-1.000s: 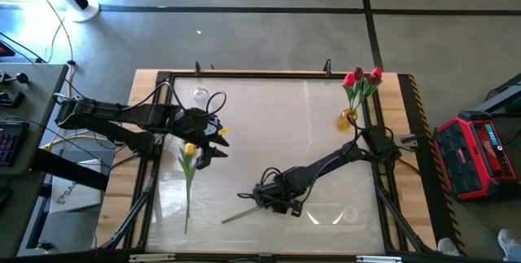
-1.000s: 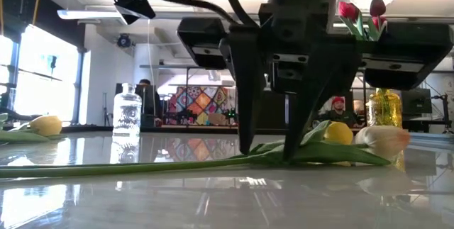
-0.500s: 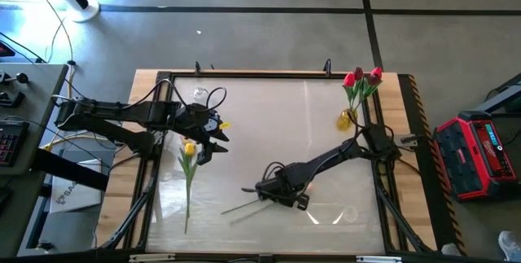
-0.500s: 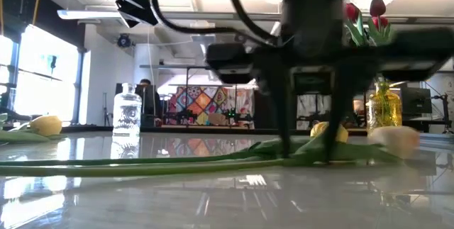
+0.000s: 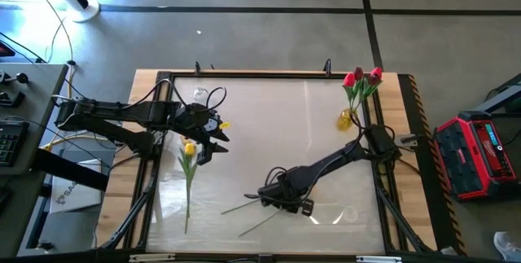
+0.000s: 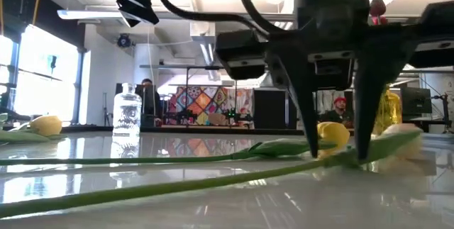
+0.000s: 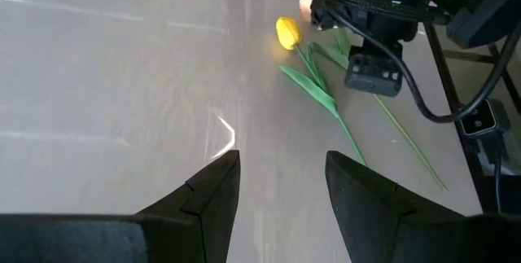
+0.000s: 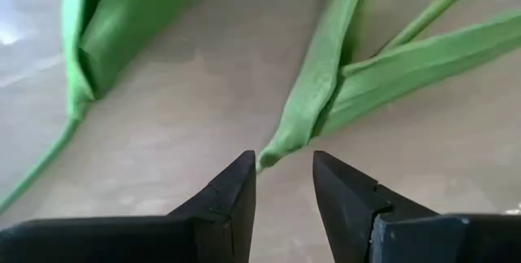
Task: Sort flowers into vase by color
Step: Put the bottom light pink tulip into the transparent vase
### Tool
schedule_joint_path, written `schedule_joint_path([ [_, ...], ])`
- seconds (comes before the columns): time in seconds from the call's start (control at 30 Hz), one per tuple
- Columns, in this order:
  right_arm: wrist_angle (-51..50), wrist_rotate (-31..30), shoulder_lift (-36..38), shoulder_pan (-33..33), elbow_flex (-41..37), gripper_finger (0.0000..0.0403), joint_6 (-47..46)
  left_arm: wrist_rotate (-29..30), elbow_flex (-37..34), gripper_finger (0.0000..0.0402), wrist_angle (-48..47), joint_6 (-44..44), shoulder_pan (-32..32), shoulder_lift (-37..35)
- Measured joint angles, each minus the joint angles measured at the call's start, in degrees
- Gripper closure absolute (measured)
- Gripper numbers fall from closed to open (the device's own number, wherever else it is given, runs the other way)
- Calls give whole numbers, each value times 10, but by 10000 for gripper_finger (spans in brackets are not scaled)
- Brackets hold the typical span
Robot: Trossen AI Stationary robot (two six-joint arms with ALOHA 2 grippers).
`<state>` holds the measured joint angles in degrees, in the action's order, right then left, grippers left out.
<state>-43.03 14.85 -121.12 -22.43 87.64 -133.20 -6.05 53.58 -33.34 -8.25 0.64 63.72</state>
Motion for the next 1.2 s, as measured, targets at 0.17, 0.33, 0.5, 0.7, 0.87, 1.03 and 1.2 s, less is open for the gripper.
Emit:
schedule_joint_path([
  [0.17, -29, 2, 0, 7, 0, 291, 1, 0, 0, 229, 0, 0, 0, 0],
  [0.33, -46, 17, 0, 6, -11, 291, 0, 0, 0, 229, -1, 0, 0, 0],
  [0.5, -45, 27, 0, 3, -18, 297, -2, 0, 0, 229, -1, 0, 0, 0],
  [0.7, 15, 27, 0, 3, -20, 358, -2, 0, 0, 229, 1, 0, 0, 0],
  [0.87, 22, 26, -5, -1, -19, 396, 8, 0, 0, 229, 2, -1, 0, 0],
  [1.03, -16, 22, -7, -3, -16, 393, 47, 0, 0, 229, 3, -5, 0, 0],
  [1.2, -11, 16, -7, -2, -17, 393, 25, 0, 0, 229, 2, -8, 0, 0],
])
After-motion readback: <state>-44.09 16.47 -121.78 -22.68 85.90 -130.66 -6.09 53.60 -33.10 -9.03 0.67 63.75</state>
